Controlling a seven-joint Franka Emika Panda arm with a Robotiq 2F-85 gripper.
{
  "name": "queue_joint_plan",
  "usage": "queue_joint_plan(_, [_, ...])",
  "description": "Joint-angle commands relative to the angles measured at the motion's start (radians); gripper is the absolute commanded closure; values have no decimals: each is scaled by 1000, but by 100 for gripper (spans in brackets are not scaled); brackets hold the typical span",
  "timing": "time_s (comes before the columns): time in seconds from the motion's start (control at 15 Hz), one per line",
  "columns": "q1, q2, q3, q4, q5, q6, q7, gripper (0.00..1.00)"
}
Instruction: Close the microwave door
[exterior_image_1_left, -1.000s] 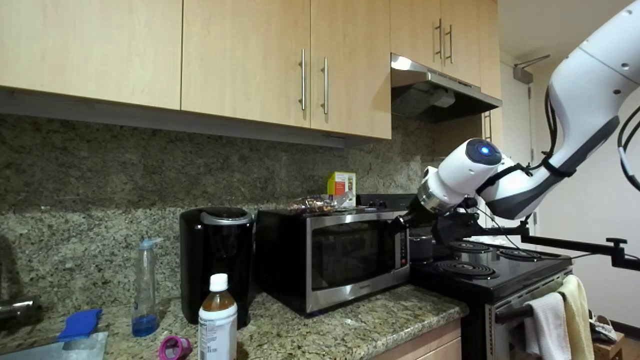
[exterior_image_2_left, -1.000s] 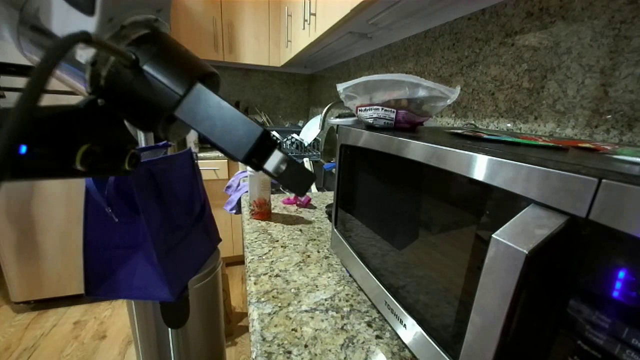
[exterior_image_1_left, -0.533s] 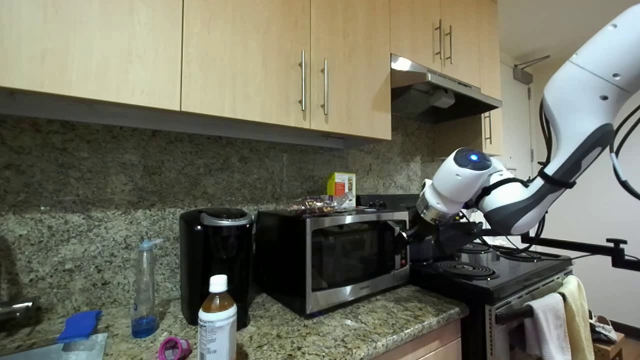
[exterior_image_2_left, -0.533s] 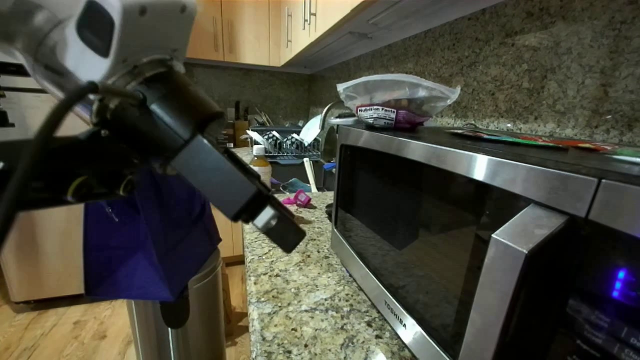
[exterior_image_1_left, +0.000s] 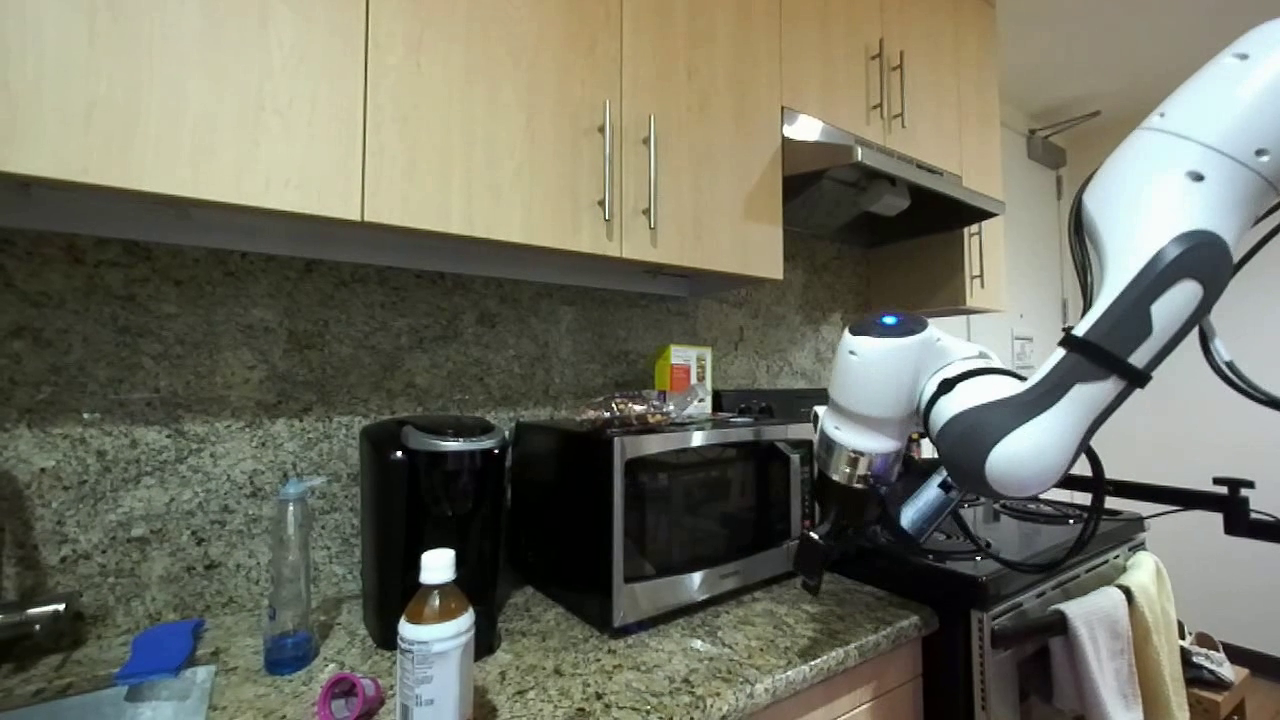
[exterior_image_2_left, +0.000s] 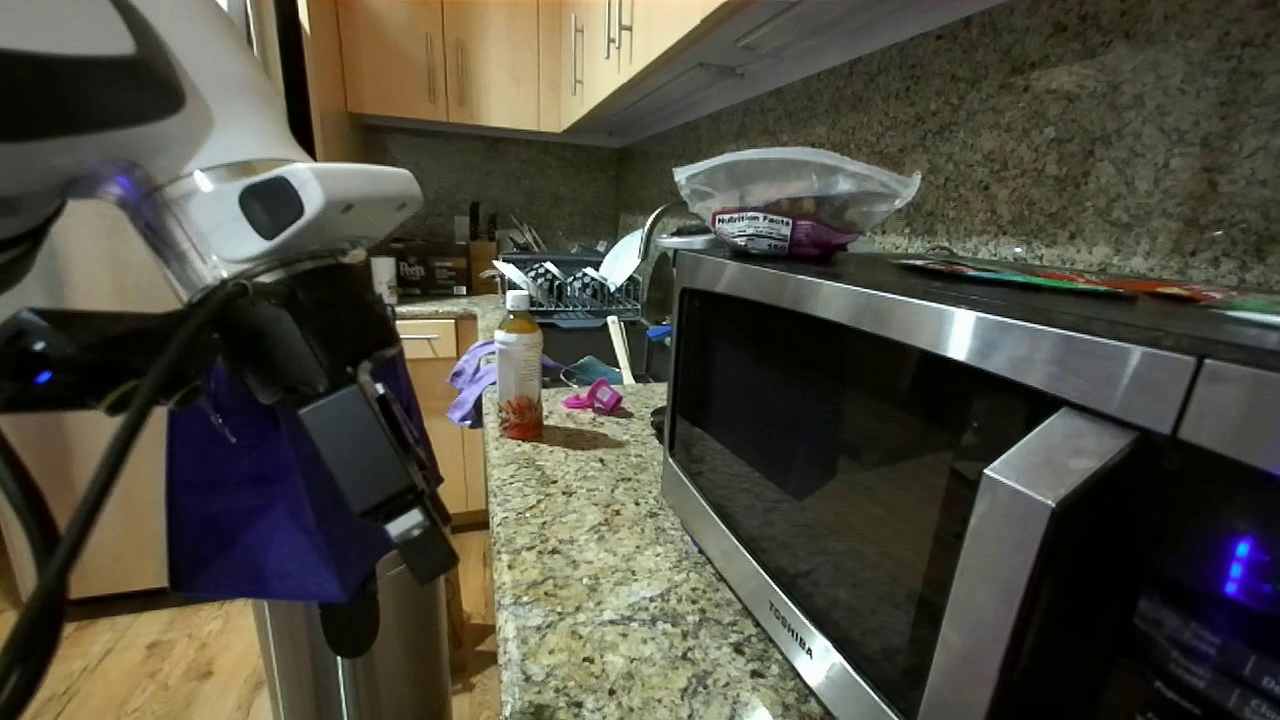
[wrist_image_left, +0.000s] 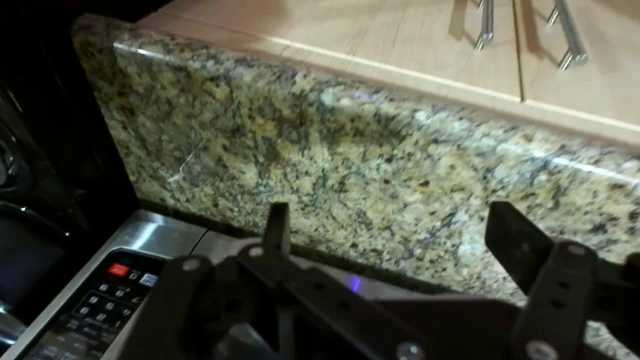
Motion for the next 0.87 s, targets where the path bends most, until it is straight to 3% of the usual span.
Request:
queue_joint_plan(0.0, [92,-123,1,45,264,-279,-261,0])
queue_joint_plan(0.07, [31,-139,75,76,341,-347,-326,0])
queue_joint_plan(0.33, [-43,-182,173,219,449,-607,-430,0])
queue_joint_plan(0.4, [-58,-183,183,243,454,-629,-442,0])
queue_joint_plan(0.47, [-68,-186,196,201,441,-569,-404,0])
queue_joint_plan(0.8, [-82,-188,203,231,443,-600,-422,0])
